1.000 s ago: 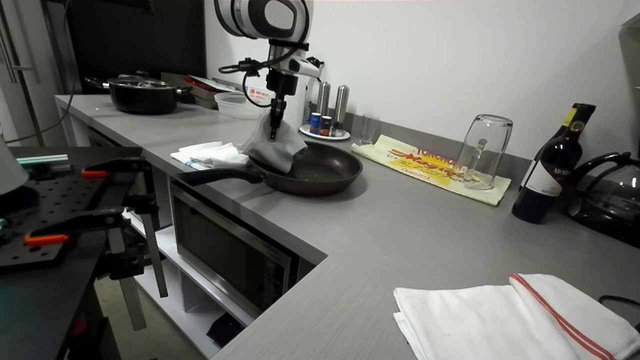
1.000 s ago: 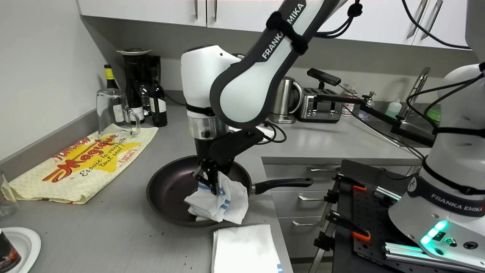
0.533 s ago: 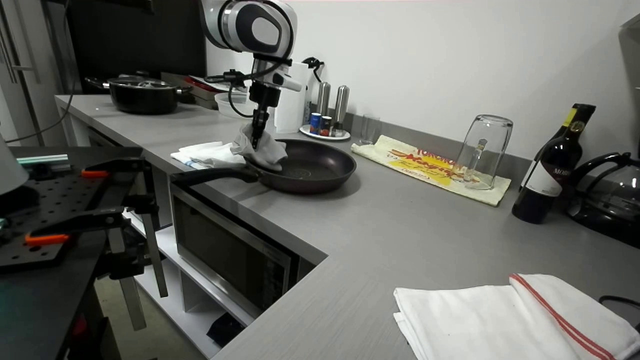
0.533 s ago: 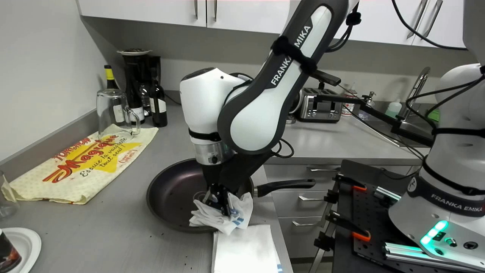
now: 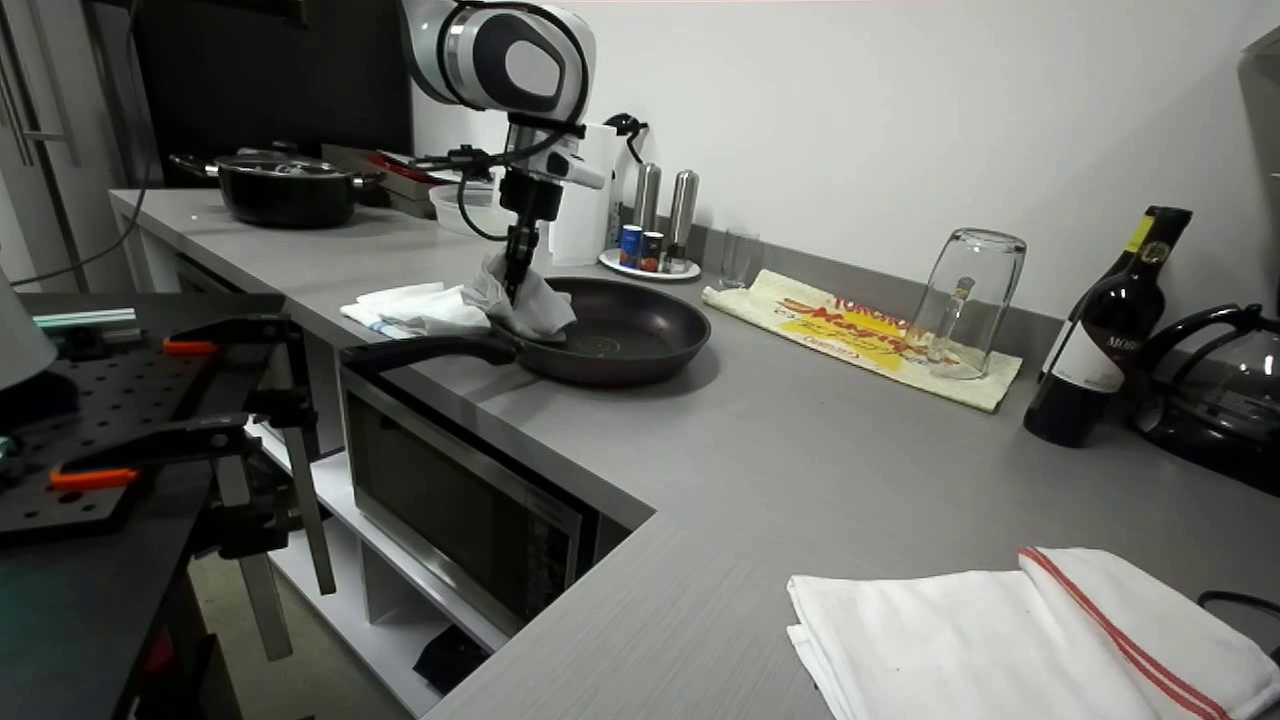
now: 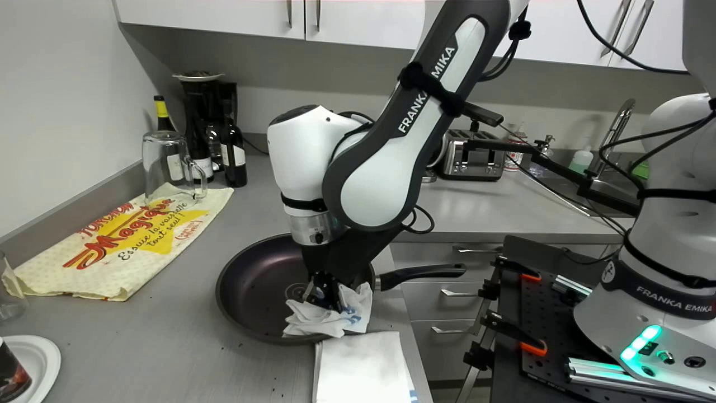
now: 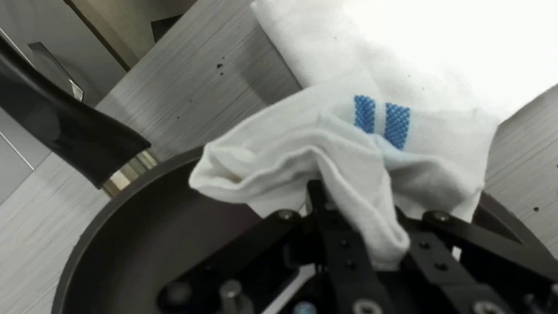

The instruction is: Use the towel to wipe the pan

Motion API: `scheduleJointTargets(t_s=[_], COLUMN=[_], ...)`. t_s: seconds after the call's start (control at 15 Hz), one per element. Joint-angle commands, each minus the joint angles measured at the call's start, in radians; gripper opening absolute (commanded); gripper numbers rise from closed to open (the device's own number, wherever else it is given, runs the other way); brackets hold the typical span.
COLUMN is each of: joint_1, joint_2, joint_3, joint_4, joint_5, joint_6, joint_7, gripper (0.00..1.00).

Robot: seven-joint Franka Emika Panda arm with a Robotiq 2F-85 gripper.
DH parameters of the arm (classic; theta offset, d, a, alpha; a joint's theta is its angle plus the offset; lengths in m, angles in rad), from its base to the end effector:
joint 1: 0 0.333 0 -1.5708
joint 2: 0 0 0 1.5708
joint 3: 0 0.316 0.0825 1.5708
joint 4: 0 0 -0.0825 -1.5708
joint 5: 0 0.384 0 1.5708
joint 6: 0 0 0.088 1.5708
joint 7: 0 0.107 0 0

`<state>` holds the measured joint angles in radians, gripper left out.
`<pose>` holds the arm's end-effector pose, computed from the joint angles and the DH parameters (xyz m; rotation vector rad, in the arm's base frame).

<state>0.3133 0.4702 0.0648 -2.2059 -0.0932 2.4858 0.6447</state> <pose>0.4910 0.1973 0.1500 3.0095 -0.2892 -0.2341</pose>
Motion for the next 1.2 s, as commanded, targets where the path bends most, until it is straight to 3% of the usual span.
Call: scheduleJointTargets(t_s=[0.0,0.27,0.53,0.8,1.13], joint_1=[0.031,0.053,0.119,0.221,0.259], joint_2=[0.065,0.120,0.133,0.162,0.212], joint_3=[-0.046,-0.092,-0.168,-0.269,-0.317], joint_4=[0.019,0.043,0.056,0.084,0.162], joint_5=[-0.047,-0.084,-0.183,-0.409,-0.648], joint_6=[0.026,0.035,0.040,0.025,-0.016], joint_7=[0.013,0.031,0.103,0.265,0.436], gripper=[0.02,0.02,0.02,0.02,0.02])
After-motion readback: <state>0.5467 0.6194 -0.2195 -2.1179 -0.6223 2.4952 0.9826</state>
